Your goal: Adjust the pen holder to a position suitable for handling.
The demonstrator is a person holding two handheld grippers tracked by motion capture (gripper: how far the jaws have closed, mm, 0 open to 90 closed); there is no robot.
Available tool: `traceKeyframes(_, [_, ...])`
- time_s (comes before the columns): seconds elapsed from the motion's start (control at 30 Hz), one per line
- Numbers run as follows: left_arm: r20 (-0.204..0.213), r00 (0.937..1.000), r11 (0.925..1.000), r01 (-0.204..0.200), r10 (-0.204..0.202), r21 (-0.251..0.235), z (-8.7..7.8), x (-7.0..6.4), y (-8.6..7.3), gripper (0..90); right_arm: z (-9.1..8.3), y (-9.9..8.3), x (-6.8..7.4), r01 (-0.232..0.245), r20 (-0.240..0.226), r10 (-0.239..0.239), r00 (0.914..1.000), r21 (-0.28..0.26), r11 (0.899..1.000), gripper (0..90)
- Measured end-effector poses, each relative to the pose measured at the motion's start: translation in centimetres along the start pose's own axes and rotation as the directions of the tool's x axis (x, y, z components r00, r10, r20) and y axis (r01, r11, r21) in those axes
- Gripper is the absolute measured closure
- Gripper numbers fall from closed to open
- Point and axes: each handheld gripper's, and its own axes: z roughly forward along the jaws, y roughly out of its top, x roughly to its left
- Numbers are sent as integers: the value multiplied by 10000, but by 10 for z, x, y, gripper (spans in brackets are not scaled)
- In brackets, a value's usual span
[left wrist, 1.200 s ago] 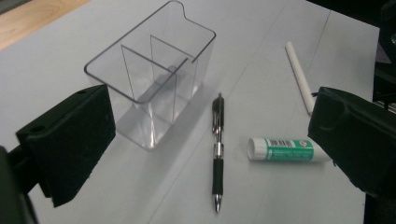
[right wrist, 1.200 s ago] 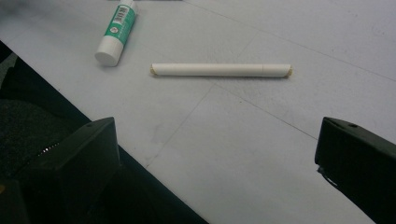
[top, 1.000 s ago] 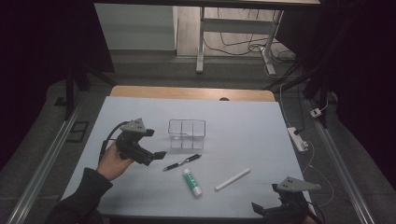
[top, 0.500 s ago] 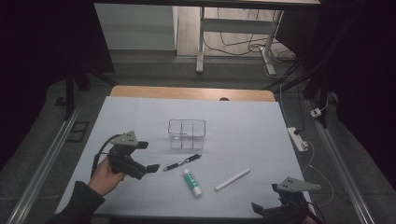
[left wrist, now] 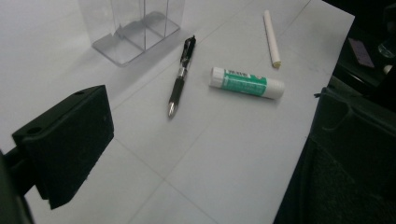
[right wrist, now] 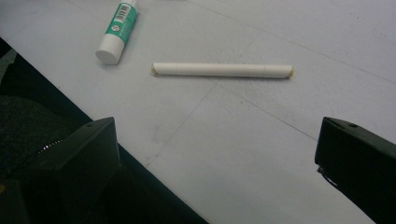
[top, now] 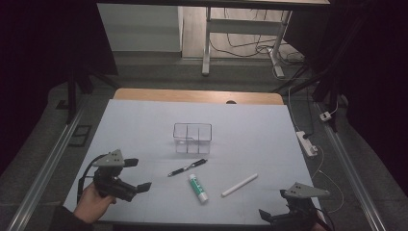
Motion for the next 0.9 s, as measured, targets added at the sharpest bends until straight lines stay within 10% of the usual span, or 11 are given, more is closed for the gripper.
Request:
traceKeyframes(0.47, [-686,9947,9971,752,-760,-145,-37,-14,-44,0,1,0,1,98,93,-99,9999,69,9999,0])
traceKeyframes(0.9, [-1448,9722,9829,1825,-1843,-255,-64,-17,-74,0,1,0,2,95,144,-96,9998,91,9999,0])
